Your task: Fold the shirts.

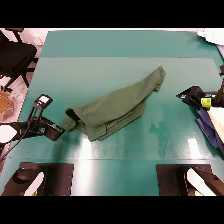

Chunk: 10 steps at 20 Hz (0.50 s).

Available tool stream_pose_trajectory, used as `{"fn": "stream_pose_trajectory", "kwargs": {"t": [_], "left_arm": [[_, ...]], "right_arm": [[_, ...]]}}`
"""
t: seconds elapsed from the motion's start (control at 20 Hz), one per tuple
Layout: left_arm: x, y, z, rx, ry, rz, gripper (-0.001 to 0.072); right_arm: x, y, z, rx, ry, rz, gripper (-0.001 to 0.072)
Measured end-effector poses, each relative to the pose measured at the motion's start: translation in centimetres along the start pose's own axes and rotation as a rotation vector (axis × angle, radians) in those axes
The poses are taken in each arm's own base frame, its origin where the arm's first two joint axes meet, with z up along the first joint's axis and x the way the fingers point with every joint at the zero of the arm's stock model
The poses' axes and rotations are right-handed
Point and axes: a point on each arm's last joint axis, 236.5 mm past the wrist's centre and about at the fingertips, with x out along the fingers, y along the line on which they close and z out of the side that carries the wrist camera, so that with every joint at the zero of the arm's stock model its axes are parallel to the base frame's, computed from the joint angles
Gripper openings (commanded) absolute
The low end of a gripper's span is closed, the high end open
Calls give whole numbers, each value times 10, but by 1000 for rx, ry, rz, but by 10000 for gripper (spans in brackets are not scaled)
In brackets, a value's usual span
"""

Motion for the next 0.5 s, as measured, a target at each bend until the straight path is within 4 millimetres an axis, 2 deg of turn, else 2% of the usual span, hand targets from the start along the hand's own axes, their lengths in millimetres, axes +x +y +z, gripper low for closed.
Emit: {"fn": "stream_pose_trajectory", "kwargs": {"t": [0.25, 0.5], "left_arm": [[26, -27, -18, 267, -23, -109, 713], [46, -24, -25, 330, -71, -79, 712]], "right_arm": [[0, 0, 1, -1, -4, 0, 477], [0, 0, 1, -1, -6, 0, 477]]}}
